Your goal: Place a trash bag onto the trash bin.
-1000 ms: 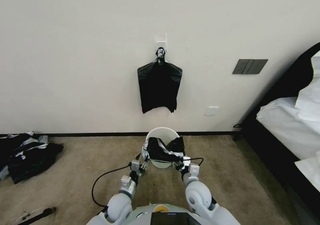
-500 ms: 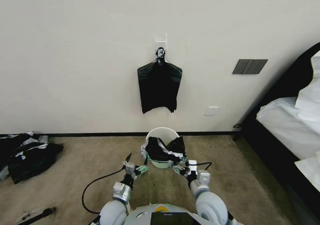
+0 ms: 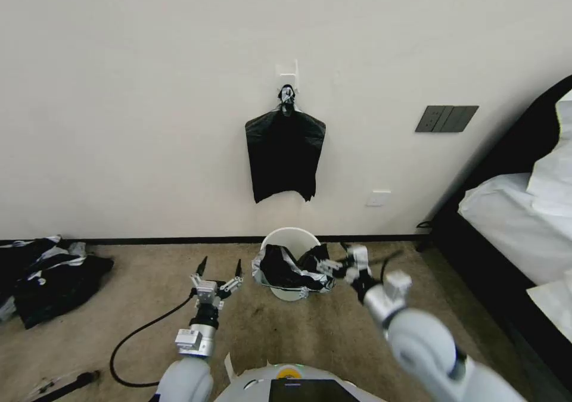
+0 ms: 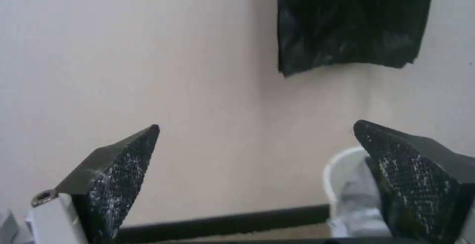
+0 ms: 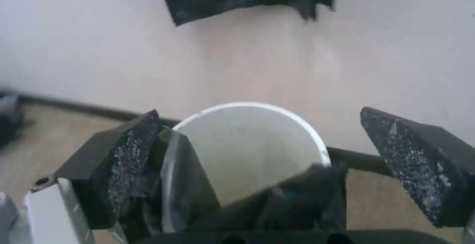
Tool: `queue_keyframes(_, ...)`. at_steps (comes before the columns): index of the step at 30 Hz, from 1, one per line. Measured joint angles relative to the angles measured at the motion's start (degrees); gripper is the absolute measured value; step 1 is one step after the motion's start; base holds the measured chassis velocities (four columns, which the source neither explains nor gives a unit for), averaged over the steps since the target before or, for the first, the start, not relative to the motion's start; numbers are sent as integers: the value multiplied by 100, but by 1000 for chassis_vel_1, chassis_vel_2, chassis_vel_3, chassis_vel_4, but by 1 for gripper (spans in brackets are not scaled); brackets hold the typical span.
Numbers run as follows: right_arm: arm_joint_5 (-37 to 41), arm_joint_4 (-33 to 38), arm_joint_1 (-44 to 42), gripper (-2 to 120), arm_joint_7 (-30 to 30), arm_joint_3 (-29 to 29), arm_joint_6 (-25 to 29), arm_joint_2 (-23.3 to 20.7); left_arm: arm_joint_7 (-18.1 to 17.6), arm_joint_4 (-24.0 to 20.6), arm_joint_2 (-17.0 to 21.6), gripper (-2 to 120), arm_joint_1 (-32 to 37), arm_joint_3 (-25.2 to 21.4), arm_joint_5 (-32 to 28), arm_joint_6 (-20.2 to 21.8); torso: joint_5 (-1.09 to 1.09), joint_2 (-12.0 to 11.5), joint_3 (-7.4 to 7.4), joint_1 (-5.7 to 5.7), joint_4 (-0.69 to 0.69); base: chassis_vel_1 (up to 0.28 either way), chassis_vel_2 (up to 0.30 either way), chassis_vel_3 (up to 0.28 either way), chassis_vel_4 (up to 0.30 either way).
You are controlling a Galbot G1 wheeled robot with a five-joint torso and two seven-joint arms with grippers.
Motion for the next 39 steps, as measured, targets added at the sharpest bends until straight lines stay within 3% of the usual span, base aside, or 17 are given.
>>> queue_keyframes(5,399,-531,1037,100,-524,-261,-700,-284,127,-119,-36,100,114,-189,126,19,-3,0,0,0,-2,0,0,0,0)
queue_keyframes(13,792,-2461,3509,100,-1314,-1849,-1528,-435,295,-312,-180,100,409,-449,316,-58,-6,0,0,0,-2,0,0,0,0)
queue_keyframes(18,800,-2957,4081,100,-1552,-2322,-1607,-304,315,-314,-263,100,502,-479,443,-263,0,0,1,0,-3,0,0,0,0)
queue_keyframes(20,423,-3631,4728,100,-1924,-2807,-1625,7,356,-297,-467,100,678,-494,559,-601,-4,0,1,0,1,0,0,0,0)
queue_keyframes(21,423,-3631,4728,100,-1924,-2807,-1625,7,356,-297,-467,100,678,-494,559,-601,-4,0,1,0,1,0,0,0,0)
queue_keyframes(24,-125,-4688,5459,100,-2511,-3465,-1625,375,362,-392,-687,100,967,-586,609,-840,-2,0,1,0,-2,0,0,0,0)
queue_keyframes(33,-804,-5920,6302,100,-3467,-4441,-1599,565,351,-472,-683,100,1040,-566,736,-896,-3,0,0,0,-3,0,0,0,0)
queue_keyframes(39,-959,-6247,6449,100,-3725,-4709,-1566,726,347,-460,-682,100,1040,-445,836,-900,-3,0,0,0,-2,0,0,0,0)
